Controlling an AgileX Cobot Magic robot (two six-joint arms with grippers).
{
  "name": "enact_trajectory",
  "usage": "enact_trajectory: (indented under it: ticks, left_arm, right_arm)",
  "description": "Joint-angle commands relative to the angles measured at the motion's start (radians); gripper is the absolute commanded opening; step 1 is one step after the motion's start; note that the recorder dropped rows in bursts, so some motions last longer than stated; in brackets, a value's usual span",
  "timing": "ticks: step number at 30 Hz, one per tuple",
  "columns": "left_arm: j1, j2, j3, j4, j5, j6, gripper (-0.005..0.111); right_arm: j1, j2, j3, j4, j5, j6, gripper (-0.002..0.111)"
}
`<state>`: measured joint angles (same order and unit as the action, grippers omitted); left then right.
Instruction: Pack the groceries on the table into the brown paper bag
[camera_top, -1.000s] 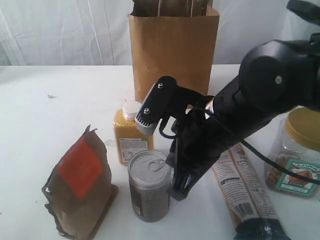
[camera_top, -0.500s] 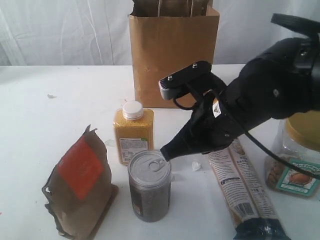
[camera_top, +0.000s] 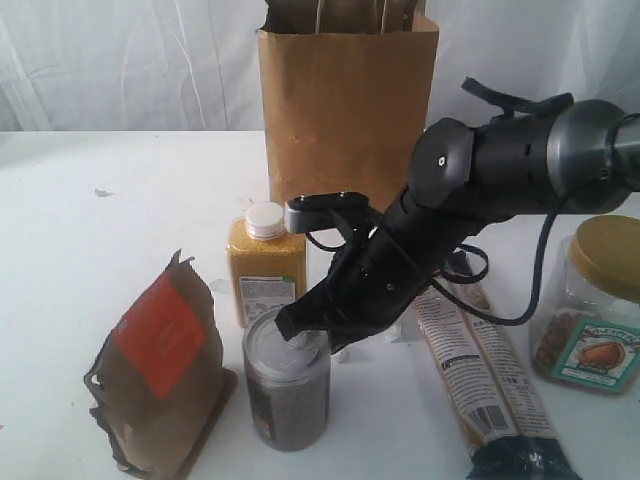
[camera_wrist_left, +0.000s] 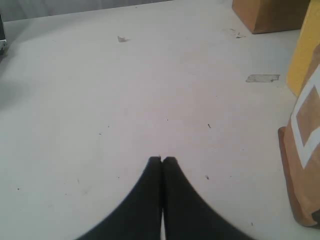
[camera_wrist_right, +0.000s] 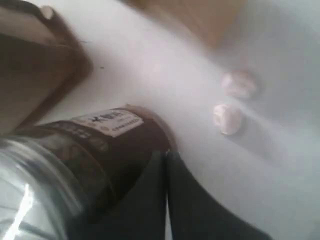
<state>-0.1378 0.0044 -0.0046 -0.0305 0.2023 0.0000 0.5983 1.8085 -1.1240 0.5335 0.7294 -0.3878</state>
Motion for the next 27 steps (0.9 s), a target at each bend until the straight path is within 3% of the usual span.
enact_trajectory:
  ticks: [1,9,17,24,27]
  left_arm:
    - [-0.006,-0.004,0.005,-0.006,-0.001,0.000,0.000]
    - [-0.006,-0.004,0.005,-0.006,-0.001,0.000,0.000]
    - [-0.006,-0.004,0.005,-0.006,-0.001,0.000,0.000]
    - [-0.006,-0.004,0.005,-0.006,-0.001,0.000,0.000]
    - [-0.006,-0.004,0.005,-0.006,-0.001,0.000,0.000]
  right_arm:
    - [0.000,0.020,-0.006,0.223,0.013,-0.187,0.000]
    - [-0.002,0.026,-0.006,0.253,0.007,-0.245,0.000]
    - [-0.012,-0.066,-0.006,-0.052,-0.152,-0.025,0.000]
    - [-0.012,-0.070,-0.006,-0.209,-0.102,-0.015,0.000]
    - [-0.012,-0.070,-0.004,-0.231,-0.099,-0.015,0.007]
